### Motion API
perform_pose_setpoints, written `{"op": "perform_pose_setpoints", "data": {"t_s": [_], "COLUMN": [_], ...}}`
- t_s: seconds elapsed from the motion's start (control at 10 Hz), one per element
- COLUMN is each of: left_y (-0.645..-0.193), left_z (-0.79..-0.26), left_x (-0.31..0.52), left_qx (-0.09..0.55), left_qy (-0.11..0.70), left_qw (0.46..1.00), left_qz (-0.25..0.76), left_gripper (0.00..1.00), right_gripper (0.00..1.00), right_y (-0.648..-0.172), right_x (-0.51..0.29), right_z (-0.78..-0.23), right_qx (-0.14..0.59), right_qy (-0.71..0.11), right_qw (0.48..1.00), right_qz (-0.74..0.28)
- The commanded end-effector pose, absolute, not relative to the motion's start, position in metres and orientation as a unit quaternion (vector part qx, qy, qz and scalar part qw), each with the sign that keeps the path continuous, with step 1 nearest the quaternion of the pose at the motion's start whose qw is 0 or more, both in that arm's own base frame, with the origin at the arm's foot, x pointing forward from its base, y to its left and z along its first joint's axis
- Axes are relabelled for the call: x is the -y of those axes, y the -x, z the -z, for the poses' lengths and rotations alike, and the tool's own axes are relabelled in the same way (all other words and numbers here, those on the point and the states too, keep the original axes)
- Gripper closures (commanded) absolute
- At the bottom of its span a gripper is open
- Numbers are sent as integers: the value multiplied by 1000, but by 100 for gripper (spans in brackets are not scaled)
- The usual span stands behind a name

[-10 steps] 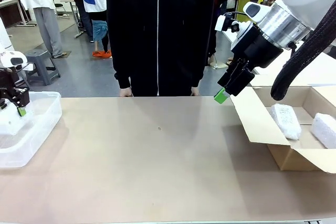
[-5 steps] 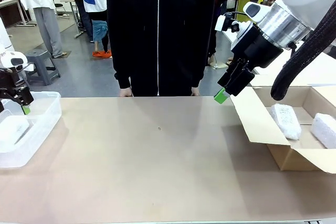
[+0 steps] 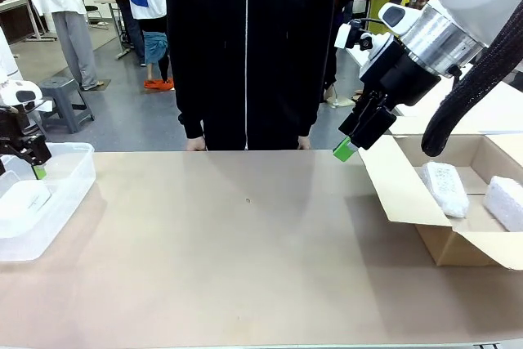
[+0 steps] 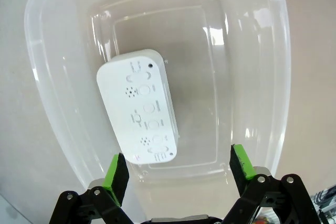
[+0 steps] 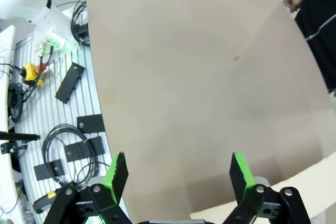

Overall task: Separate and place wrapped and unwrapped clocks.
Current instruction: If the picked Digital clock is wrapped, place it in the Package Box ; if not, place it in the Organizing box.

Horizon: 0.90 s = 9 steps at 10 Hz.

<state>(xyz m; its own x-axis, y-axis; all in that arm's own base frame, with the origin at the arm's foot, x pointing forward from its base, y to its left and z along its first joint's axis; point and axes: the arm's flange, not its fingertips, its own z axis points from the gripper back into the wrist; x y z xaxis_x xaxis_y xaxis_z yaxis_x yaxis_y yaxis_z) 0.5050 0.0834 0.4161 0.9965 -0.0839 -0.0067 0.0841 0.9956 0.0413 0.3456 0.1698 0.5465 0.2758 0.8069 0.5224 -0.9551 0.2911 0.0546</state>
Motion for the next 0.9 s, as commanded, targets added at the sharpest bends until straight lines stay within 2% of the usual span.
{"op": "perform_pose_setpoints", "data": {"t_s": [0.0, 0.2, 0.8], "left_y": [-477, -449, -402], "left_z": [-451, -484, -562], "left_x": [-73, -64, -54], "left_qx": [-15, -21, -13], "left_qy": [-8, 11, -8], "left_qw": [999, 999, 999], "left_qz": [30, 46, 43], "left_gripper": [0, 0, 0], "right_gripper": [0, 0, 0], "right_y": [-347, -347, -347], "right_x": [-172, -172, -172], "right_z": [-548, -548, -548], "right_qx": [198, 198, 198], "right_qy": [-188, -188, -188], "right_qw": [782, 782, 782], "right_qz": [-561, -561, -561]}}
